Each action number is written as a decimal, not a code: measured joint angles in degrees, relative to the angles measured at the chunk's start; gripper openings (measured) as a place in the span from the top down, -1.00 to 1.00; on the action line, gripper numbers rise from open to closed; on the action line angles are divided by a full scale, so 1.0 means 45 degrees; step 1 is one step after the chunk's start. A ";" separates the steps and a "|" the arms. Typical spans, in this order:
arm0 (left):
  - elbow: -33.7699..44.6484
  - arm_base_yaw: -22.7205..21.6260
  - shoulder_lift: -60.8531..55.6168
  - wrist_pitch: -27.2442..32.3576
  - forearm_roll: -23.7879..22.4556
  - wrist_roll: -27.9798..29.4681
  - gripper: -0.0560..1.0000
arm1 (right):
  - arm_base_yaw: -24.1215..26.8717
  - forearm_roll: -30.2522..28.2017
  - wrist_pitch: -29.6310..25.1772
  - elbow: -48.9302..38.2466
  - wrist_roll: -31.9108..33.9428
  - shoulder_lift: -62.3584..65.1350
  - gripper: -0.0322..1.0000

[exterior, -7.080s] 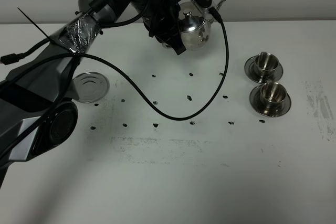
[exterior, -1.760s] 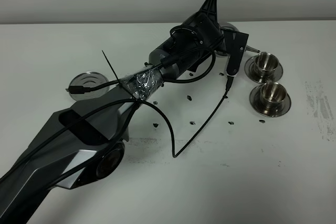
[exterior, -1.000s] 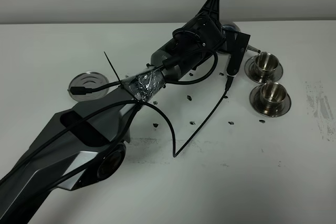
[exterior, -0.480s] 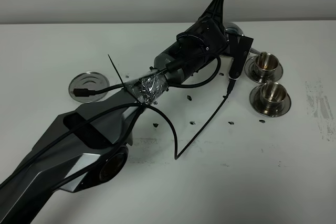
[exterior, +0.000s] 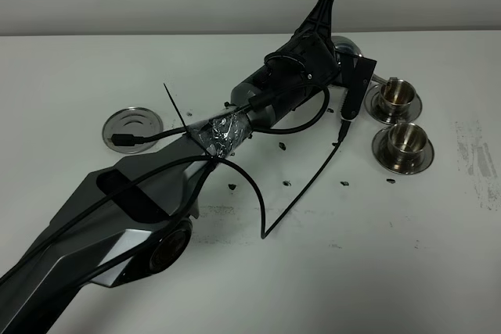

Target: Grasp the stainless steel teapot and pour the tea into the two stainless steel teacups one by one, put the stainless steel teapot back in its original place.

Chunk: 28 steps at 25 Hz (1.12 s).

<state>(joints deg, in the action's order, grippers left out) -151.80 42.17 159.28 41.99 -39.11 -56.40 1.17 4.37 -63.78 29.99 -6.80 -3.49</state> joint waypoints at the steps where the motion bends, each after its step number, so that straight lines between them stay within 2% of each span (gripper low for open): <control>1: 0.0000 0.0000 0.0000 -0.0033 -0.0076 0.0000 0.57 | 0.0000 0.0000 0.0000 0.0000 0.0000 0.0000 -0.08; 28: 0.0000 0.0013 0.0014 -0.0421 -0.0499 0.0000 0.57 | 0.0000 0.0000 0.0000 0.0000 0.0000 0.0000 -0.08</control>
<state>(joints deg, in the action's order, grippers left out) -151.80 42.23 159.34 40.09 -41.36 -56.40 1.17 4.37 -63.78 29.99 -6.80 -3.49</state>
